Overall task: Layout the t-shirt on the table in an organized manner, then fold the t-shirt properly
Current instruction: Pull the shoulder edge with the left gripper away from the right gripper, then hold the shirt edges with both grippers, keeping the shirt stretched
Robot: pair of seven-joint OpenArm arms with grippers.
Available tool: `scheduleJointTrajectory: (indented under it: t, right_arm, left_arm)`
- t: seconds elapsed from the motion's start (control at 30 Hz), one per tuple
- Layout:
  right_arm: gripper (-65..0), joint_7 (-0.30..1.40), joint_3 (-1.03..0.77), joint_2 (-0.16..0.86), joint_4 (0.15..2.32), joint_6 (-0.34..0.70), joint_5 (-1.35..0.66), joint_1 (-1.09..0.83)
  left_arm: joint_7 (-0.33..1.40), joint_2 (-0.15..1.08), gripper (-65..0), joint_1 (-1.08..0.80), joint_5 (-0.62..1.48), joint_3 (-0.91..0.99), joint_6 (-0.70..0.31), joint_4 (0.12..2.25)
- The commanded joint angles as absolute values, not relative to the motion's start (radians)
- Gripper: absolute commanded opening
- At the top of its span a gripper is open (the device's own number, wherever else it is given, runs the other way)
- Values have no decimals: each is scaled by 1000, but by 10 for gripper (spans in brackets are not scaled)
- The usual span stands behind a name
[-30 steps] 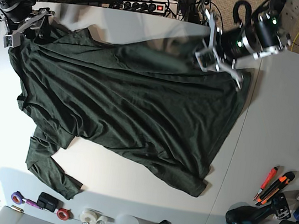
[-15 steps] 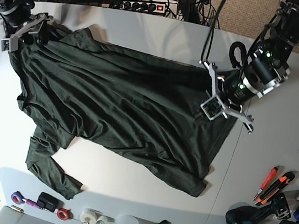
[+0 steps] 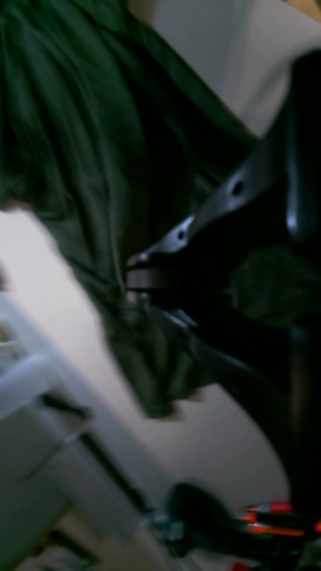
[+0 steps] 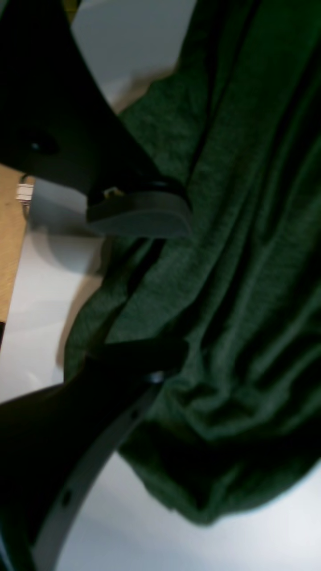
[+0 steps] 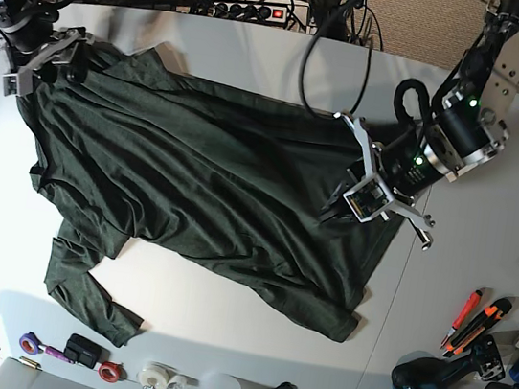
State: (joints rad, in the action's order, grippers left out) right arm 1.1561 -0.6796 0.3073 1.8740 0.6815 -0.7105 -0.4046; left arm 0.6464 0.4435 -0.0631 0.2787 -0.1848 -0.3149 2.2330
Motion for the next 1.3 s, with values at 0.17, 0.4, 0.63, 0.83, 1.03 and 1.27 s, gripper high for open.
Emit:
scheduleJointTrajectory:
  t: [0.17,0.4,0.63,0.83,1.03,1.27]
  right_arm:
    - [-298,1063,-558,325,1838,698,-565,-401]
    - [-298,982,-504,327,1738,698,-454,-367]
    - [-299,984,-504,327,1732,698,-455,-312]
    - [-511,1055,-504,327,1732,698,-509,-310]
    - [-650,1129,-506,327,1734,698,-588,-310]
    - [-650,1193,-506,327,1822,698,-587,-311]
  left_arm:
    - [635,448,-650,-50,286,-180,-310,2329]
    - [642,448,-650,-52,293,-180,-310,2328]
    - [630,446,-650,-53,300,-180,-281,2329]
    - [631,446,-650,-53,300,-180,-281,2329]
    - [645,446,-650,-53,300,-180,-281,2329]
    - [661,446,-650,-70,299,-180,-284,2328]
